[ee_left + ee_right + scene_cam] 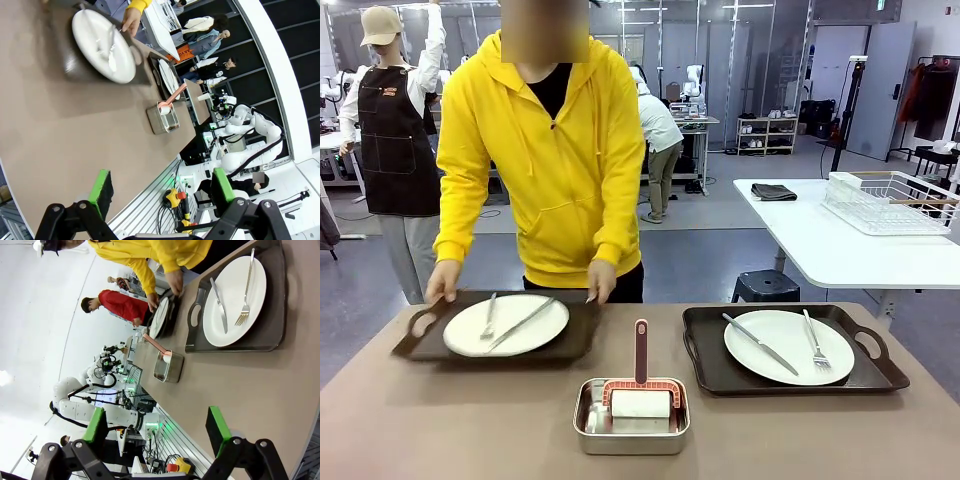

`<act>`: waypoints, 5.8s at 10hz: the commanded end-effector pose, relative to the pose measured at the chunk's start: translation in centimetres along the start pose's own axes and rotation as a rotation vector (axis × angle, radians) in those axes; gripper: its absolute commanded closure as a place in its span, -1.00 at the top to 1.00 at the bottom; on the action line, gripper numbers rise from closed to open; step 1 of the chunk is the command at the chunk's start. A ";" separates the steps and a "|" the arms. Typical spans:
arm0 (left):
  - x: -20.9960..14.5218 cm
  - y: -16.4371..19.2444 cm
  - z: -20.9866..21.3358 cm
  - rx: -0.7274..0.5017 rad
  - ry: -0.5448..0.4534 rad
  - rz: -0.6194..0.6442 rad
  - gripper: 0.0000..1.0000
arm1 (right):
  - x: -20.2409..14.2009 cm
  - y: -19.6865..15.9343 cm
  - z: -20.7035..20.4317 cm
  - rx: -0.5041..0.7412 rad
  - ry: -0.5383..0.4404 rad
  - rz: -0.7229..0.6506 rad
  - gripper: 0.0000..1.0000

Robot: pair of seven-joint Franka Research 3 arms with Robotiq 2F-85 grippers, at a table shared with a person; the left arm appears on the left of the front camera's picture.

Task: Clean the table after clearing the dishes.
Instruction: When the left (or right) Handle tray is removed, use the left hand (or right hand) to clean the left (or right) side of the table with the Lint Roller.

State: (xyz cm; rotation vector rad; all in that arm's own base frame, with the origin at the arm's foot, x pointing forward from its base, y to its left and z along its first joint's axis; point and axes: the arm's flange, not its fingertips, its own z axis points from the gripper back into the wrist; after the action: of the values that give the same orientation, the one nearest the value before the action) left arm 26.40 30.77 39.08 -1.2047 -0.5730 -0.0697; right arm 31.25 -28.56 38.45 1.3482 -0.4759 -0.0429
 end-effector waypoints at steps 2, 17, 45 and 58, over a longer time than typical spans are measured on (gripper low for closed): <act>-0.4 -0.1 0.3 -0.004 0.003 0.000 1.00 | -0.3 0.2 0.0 0.003 0.005 0.000 1.00; 16.6 -17.0 -23.9 0.350 0.586 -0.719 1.00 | -0.3 0.2 0.0 0.003 0.005 0.000 1.00; 13.7 -19.6 -70.8 0.163 1.507 -1.123 1.00 | -0.3 0.2 0.0 0.003 0.005 0.000 1.00; 6.3 -20.0 -72.5 0.194 1.492 -1.039 1.00 | -0.3 0.2 0.0 0.003 0.005 0.000 1.00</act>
State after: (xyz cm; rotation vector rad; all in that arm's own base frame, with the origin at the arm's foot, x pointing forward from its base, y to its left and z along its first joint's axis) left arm 53.53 -40.34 42.75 -0.2822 0.2334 -1.6319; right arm 31.28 -28.56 38.30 1.3505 -0.4725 -0.0447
